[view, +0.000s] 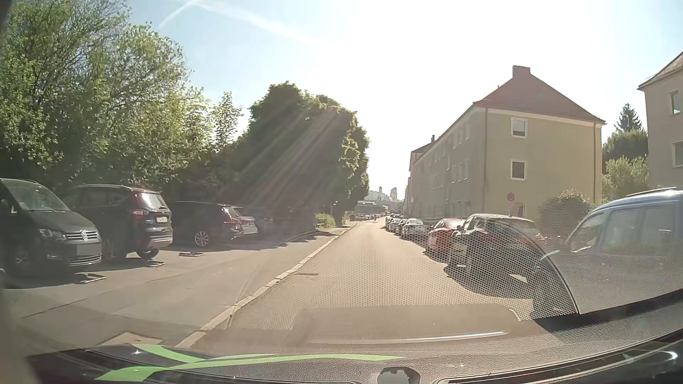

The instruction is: Follow the waypoints while adhering to traffic rules and regulations

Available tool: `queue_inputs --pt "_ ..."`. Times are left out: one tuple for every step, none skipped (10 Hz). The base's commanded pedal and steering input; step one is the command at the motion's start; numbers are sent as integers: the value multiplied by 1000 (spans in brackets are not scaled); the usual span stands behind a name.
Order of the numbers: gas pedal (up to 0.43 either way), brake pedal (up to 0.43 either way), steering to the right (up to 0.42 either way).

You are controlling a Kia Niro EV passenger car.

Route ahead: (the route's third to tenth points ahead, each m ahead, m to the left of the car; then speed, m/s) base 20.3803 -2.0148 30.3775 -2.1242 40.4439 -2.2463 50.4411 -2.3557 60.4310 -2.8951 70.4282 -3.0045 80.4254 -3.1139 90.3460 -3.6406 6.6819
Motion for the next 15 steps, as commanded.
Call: queue_inputs --pt "0 0 7" --pt "0 0 7" --pt "0 0 7" --pt "0 0 7" --pt "0 0 7" --pt "0 0 7" --pt "0 0 7" --pt "0 0 5" --pt "0 0 4" --pt "0 0 3" --pt "0 0 3" --pt "0 0 3" --pt "0 0 3" --pt "0 0 2" --pt "0 0 -2"
